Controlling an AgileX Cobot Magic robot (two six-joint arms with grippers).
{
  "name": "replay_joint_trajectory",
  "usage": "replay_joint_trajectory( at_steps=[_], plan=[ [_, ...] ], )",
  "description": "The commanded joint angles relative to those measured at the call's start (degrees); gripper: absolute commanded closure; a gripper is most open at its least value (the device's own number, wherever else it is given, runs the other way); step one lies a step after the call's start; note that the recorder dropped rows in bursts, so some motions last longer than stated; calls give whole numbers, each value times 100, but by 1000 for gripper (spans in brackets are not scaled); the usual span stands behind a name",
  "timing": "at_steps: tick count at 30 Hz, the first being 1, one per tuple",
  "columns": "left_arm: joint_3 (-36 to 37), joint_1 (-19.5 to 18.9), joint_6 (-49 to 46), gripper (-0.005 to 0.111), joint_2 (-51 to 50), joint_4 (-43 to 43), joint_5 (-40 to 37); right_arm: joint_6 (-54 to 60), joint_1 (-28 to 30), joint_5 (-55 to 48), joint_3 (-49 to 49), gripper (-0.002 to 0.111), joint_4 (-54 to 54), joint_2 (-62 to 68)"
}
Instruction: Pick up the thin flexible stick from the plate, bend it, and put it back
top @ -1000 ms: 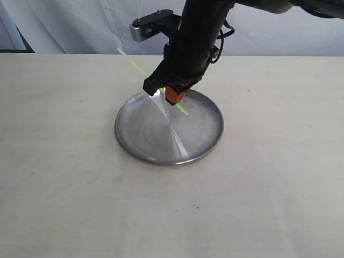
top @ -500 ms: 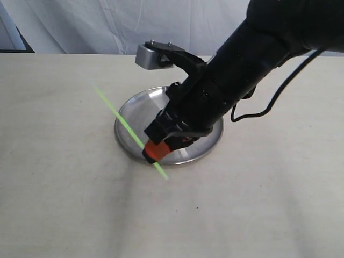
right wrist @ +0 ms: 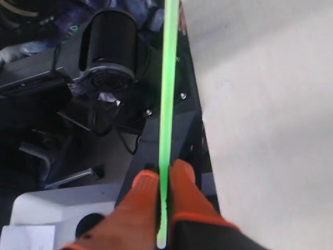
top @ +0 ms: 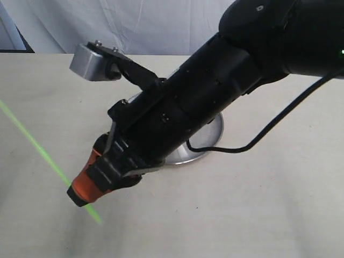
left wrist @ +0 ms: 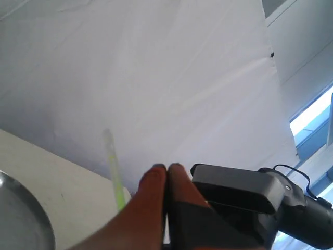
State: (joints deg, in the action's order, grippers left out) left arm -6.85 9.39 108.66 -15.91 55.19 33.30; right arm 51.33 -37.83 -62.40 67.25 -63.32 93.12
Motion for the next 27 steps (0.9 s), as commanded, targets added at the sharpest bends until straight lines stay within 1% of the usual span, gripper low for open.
replay_joint_trajectory(
  at_steps=[1,2,3,4,5,6,8,11,14,16,17,18,19,20,21,22,23,25,27],
  plan=[
    [-39,-10,633,90,19,283,68,59,-59,307,-16,109,-40,-52],
    [-39,-10,1129,76,19,283,57,59,-59,287,-16,109,-30,-52],
    [-39,-10,1120,67,19,235,96,59,-59,301,-16,109,-31,-52],
    [-39,-10,1120,47,19,22,119,71,-59,434,-16,109,-31,-63],
    [-39,-10,1120,40,19,-73,119,71,-59,544,-16,109,-19,-67],
    [-39,-10,1120,35,19,-175,47,71,-59,787,-16,109,-11,-105],
    [-39,-10,1120,35,19,-24,-32,71,-59,941,-16,109,9,-176],
    [-39,-10,1120,35,19,49,-31,117,-125,812,-16,109,-4,-186],
    [-39,-10,1120,40,19,325,-166,186,-397,737,-16,109,-14,-186],
    [-39,-10,1120,46,19,607,-177,203,-585,737,-16,109,-56,-186],
    [-39,-10,1120,57,19,770,-239,306,-687,723,-16,109,-206,-186],
    [-39,-10,1106,64,19,936,-271,359,-717,696,-16,109,-324,-186],
    [-39,-10,1106,81,19,1373,-277,473,-748,671,-16,109,-561,-186],
    [-39,-10,1077,89,19,1546,-212,550,-748,671,-16,109,-669,-195],
    [-39,-10,1057,107,19,2043,-39,597,-748,708,-16,109,-864,-195],
    [-39,-10,1055,106,19,2239,18,597,-748,732,-16,109,-928,-195],
    [-39,-10,1055,106,19,2698,33,573,-748,709,-16,109,-1012,-195],
    [-39,-10,1065,106,19,3197,12,573,-748,402,-16,109,-1240,-195],
    [-39,-10,1075,106,19,3058,59,573,-748,446,-16,109,-1253,-195]
  ],
)
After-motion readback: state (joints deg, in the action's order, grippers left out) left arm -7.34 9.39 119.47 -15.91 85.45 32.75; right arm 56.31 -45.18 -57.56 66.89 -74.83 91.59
